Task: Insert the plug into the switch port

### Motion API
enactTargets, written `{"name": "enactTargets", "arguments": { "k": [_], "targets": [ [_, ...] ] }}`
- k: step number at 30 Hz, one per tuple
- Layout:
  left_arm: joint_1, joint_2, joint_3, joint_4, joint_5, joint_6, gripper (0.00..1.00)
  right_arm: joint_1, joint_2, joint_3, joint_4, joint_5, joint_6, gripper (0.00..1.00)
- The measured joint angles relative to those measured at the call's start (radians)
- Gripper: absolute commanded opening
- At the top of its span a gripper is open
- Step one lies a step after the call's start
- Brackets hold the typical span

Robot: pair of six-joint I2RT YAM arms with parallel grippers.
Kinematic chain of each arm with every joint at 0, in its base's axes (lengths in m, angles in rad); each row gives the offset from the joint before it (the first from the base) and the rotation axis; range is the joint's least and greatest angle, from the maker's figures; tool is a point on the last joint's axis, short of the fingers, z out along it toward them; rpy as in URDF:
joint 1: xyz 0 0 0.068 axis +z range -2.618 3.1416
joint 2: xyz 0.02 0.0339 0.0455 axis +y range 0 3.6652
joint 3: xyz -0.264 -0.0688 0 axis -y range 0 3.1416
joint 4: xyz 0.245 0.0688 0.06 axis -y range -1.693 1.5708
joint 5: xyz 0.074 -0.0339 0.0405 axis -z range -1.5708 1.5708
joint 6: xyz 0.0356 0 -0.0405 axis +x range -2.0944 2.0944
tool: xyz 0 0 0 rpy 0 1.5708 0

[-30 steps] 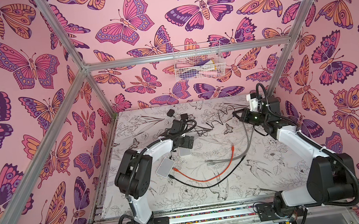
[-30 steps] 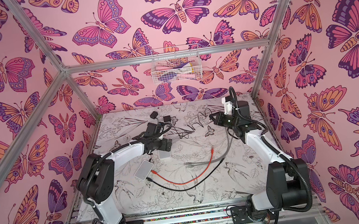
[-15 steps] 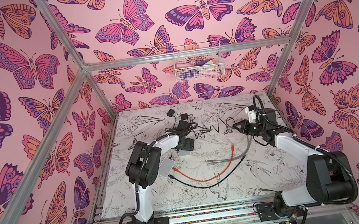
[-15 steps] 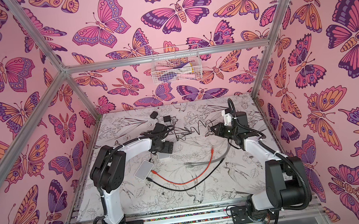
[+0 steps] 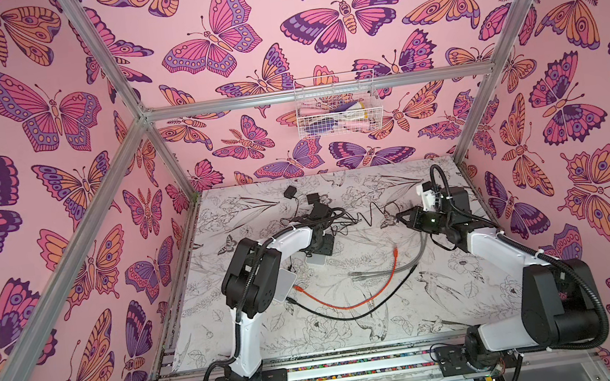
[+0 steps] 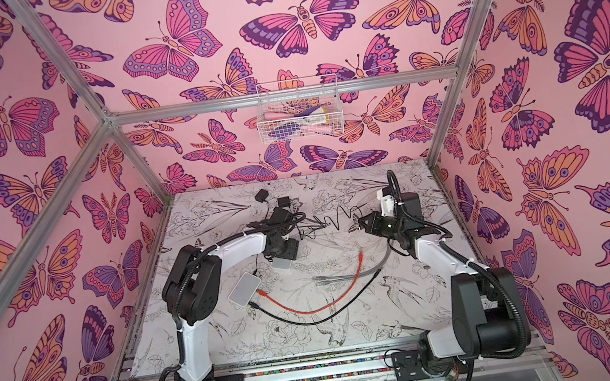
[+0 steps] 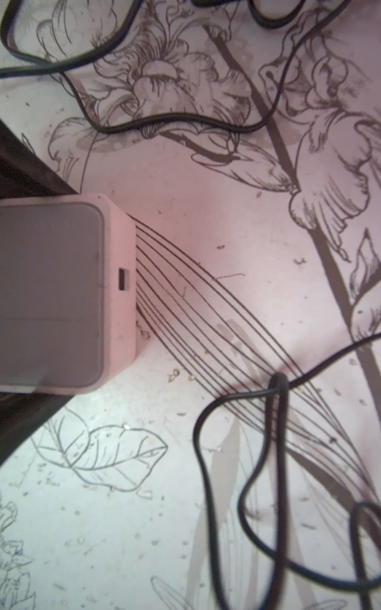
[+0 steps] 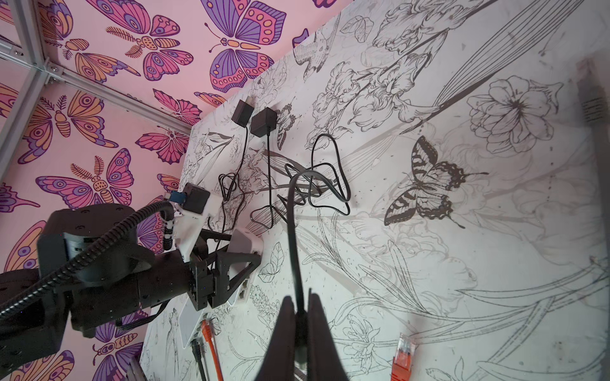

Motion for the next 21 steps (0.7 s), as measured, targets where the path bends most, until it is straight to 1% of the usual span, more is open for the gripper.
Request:
{"name": "enactTargets", "arguments": {
  "k": [2,4,6,9,13,14,17,21],
  "targets": [
    [0.000,-0.030,-0.029,-0.002,0.025,0.017,0.00,0.000,-0.008,-0.005,0.014,-0.010,0.000,0.00],
    [0.000,-0.089,-0.072,-0.003,0.045,0.033,0.00,0.000,-0.018,-0.010,0.024,-0.021,0.000,0.00],
    [0.000,-0.168,-0.112,0.005,0.065,0.047,0.00,0.000,-0.023,-0.011,0.035,-0.038,0.000,0.00],
    [0.000,-0.346,-0.180,0.053,0.105,0.065,0.00,0.000,-0.032,-0.012,0.058,-0.076,0.007,0.00],
    [0.000,-0.603,-0.293,0.201,0.190,0.081,0.00,0.000,-0.047,-0.039,0.135,-0.137,0.051,0.00],
    [0.000,-0.646,-0.320,0.235,0.205,0.084,0.00,0.000,-0.048,-0.047,0.159,-0.151,0.067,0.00],
    [0.000,-0.836,-0.471,0.371,0.264,0.088,0.00,0.000,-0.048,-0.080,0.245,-0.203,0.127,0.00],
    [0.000,-1.029,-0.643,0.533,0.334,0.092,0.00,0.021,-0.046,-0.108,0.364,-0.253,0.206,0.00]
  ]
}}
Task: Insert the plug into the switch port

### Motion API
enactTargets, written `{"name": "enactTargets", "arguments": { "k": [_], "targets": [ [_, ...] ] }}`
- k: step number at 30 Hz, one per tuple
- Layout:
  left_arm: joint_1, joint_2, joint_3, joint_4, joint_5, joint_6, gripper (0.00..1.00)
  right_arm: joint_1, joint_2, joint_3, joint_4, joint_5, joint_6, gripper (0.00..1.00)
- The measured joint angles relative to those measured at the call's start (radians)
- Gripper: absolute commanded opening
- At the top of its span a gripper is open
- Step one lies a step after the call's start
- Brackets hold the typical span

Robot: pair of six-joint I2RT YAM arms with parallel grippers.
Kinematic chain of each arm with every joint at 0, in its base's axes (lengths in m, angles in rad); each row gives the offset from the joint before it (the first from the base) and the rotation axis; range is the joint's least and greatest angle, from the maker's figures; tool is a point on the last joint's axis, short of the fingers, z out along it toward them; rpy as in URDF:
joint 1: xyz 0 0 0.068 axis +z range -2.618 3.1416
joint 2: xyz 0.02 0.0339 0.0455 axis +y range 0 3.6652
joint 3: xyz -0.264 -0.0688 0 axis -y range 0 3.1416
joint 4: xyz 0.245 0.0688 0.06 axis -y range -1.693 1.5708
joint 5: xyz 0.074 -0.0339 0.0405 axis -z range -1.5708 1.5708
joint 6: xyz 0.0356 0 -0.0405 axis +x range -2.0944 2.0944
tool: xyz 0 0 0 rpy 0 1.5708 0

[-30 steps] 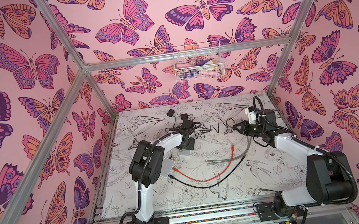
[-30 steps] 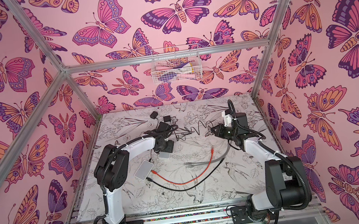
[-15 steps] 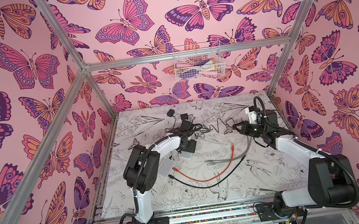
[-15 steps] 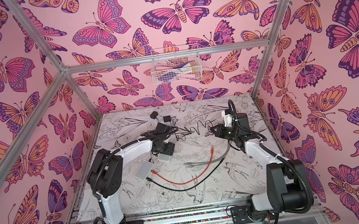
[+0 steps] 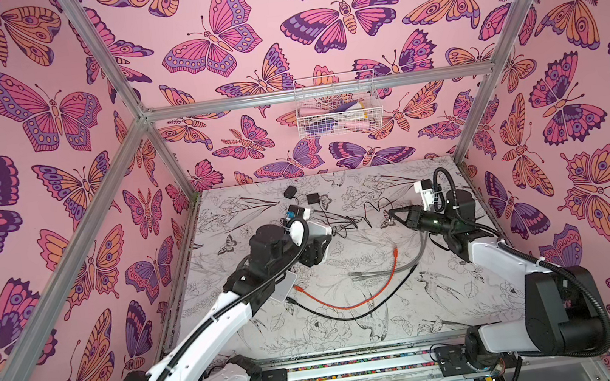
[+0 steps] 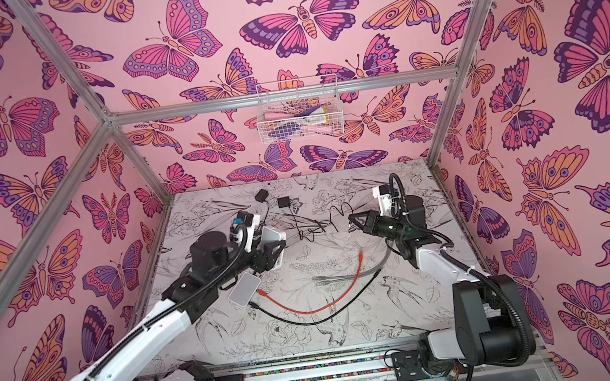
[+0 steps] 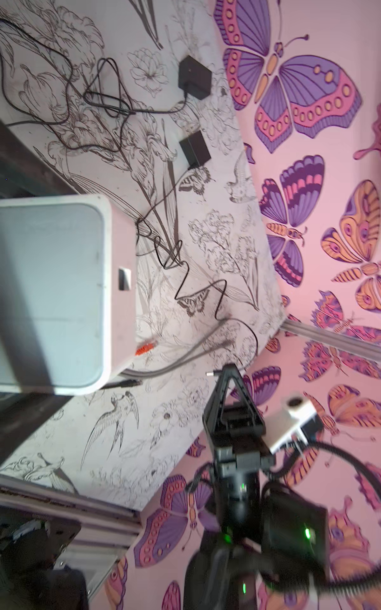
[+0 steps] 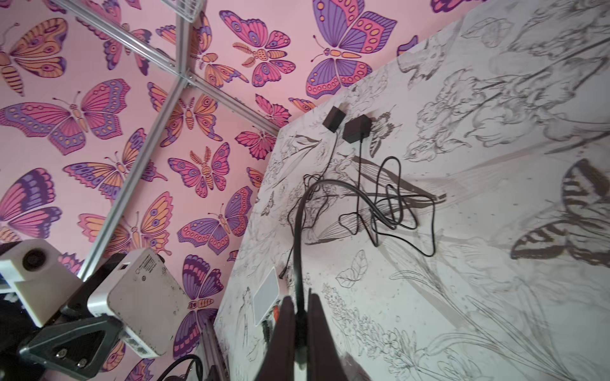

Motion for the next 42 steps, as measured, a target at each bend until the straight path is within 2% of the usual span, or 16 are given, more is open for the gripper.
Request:
{"name": "enactTargets", "arguments": {
  "k": [5,10,17,25,31,42],
  "targets": [
    [-0.010,-0.163,-0.196,0.241,0.094,0.021,0.00,0.082,0.000,-0.004,0.096,-0.020,0.049,0.00],
    [-0.039,-0.269,-0.379,0.441,0.128,0.057,0.00,0.151,0.000,-0.004,0.159,-0.023,0.072,0.00],
    [-0.057,-0.359,-0.499,0.586,0.174,0.081,0.00,0.208,-0.005,-0.011,0.272,-0.023,0.108,0.00],
    [-0.113,-0.328,-0.623,0.720,0.182,0.143,0.00,0.269,-0.043,-0.055,0.435,-0.015,0.171,0.00],
    [-0.138,-0.261,-0.649,0.808,0.183,0.161,0.00,0.357,-0.089,-0.087,0.494,-0.006,0.171,0.00],
    [-0.193,-0.148,-0.679,0.944,0.192,0.160,0.00,0.451,-0.136,-0.145,0.552,0.027,0.149,0.00]
  ]
}}
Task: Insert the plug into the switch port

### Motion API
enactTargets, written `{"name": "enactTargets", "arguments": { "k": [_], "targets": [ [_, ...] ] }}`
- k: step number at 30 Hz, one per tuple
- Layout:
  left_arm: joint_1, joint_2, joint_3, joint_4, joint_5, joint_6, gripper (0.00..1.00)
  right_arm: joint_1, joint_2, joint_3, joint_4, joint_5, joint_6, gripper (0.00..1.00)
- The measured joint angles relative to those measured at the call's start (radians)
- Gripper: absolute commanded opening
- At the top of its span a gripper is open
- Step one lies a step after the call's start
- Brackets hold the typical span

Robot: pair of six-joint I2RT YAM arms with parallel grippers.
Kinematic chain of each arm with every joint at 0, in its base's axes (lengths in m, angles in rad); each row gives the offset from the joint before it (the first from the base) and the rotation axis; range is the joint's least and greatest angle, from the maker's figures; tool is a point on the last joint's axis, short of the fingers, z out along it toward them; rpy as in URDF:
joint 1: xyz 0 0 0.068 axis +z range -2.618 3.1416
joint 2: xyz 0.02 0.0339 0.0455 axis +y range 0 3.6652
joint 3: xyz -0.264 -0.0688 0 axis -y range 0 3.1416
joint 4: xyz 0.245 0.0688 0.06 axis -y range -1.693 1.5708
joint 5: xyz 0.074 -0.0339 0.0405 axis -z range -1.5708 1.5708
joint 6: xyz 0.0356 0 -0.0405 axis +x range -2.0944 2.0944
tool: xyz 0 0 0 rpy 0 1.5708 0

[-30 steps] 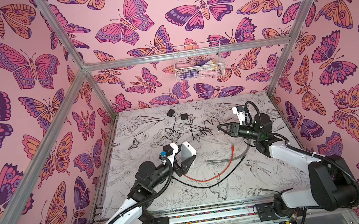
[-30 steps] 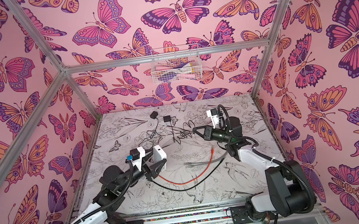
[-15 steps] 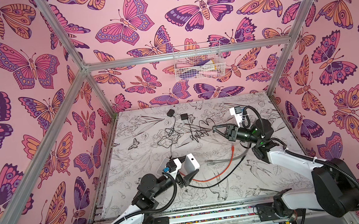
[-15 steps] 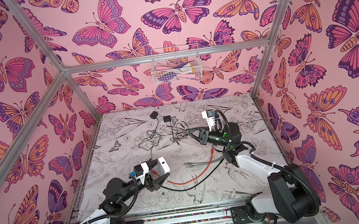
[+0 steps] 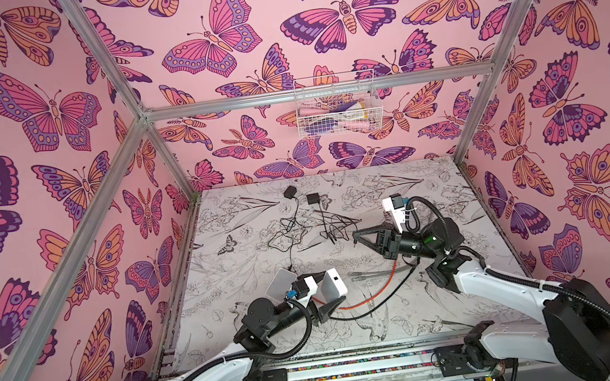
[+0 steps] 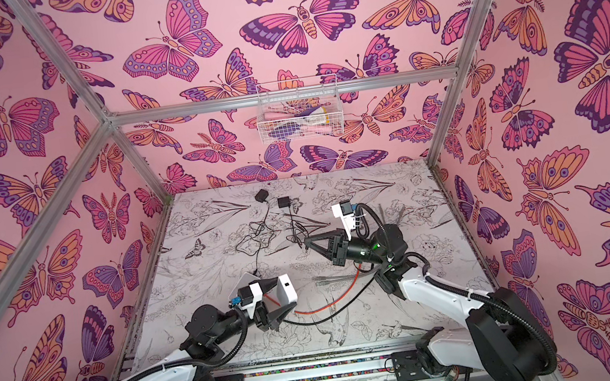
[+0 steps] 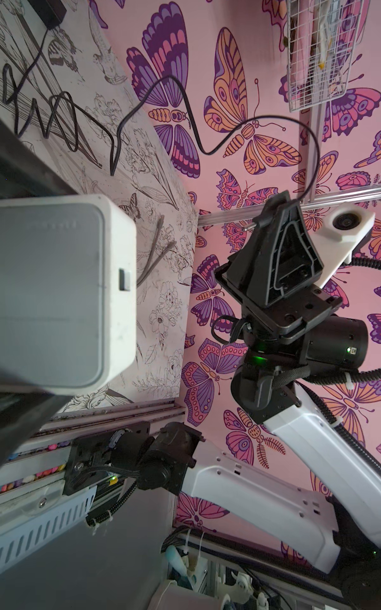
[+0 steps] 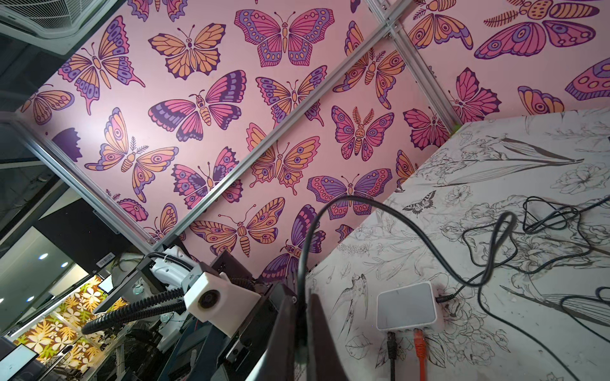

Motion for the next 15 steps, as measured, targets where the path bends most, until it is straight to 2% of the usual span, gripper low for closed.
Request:
{"name": "enactTargets", "arguments": {
  "k": [6,15],
  "targets": [
    [-0.030,0.077,-0.005,0.078,-0.001,-0.003,0.00,0.075,-0.008,-0.050,0.045,0.029,-0.012,0.00],
    [-0.036,0.151,-0.006,0.159,-0.017,-0.012,0.00,0.148,-0.023,-0.061,0.024,0.056,-0.072,0.00]
  ]
}}
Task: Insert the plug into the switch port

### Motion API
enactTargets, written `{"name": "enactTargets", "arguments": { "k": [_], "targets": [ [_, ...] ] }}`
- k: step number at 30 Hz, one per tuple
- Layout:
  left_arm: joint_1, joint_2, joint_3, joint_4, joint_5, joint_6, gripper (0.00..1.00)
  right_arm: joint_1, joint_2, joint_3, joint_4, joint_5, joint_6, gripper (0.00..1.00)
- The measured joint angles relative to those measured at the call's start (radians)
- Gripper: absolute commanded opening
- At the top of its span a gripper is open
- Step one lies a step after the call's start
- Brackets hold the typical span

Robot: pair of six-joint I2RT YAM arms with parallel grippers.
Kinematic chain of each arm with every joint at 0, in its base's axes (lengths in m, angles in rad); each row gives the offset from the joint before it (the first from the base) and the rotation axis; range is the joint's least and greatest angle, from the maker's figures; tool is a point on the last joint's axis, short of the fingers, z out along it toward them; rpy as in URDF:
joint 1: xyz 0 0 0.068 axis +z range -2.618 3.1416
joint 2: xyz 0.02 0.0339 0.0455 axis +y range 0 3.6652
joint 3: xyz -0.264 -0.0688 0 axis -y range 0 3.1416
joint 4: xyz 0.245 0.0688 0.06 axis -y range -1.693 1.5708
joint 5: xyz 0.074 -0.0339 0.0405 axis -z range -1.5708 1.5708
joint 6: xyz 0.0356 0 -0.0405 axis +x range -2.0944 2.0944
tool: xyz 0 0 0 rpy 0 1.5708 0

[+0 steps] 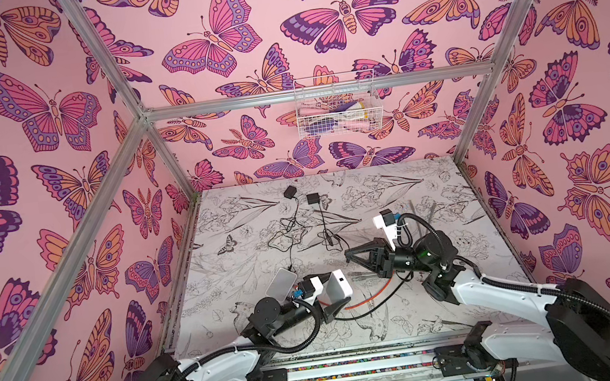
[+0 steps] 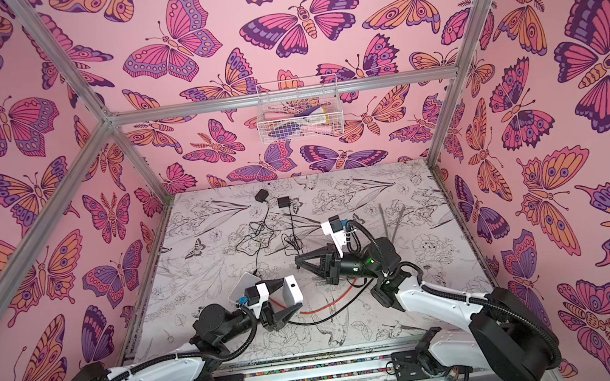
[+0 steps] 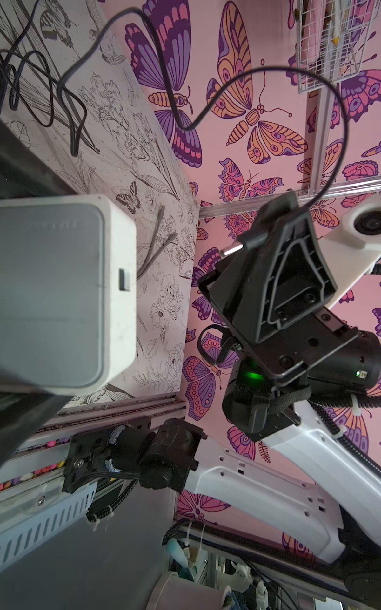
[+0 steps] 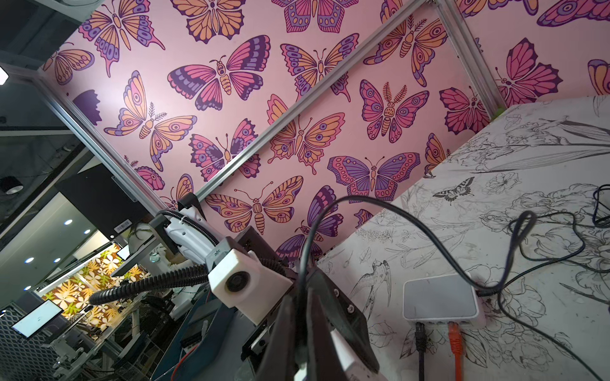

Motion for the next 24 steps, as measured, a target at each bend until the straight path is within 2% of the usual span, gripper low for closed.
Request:
{"name": "enactTargets", "arguments": {
  "k": [10,24],
  "targets": [
    [0.000,0.003,0.000,0.024,-0.002,-0.011,0.00,0.063,-0.092,-0.031,-0.093,0.039,-0.080,0.00],
    [0.000,0.019,0.000,0.017,-0.003,-0.014,0.00,0.122,-0.075,-0.031,-0.205,0.098,-0.172,0.00]
  ]
}}
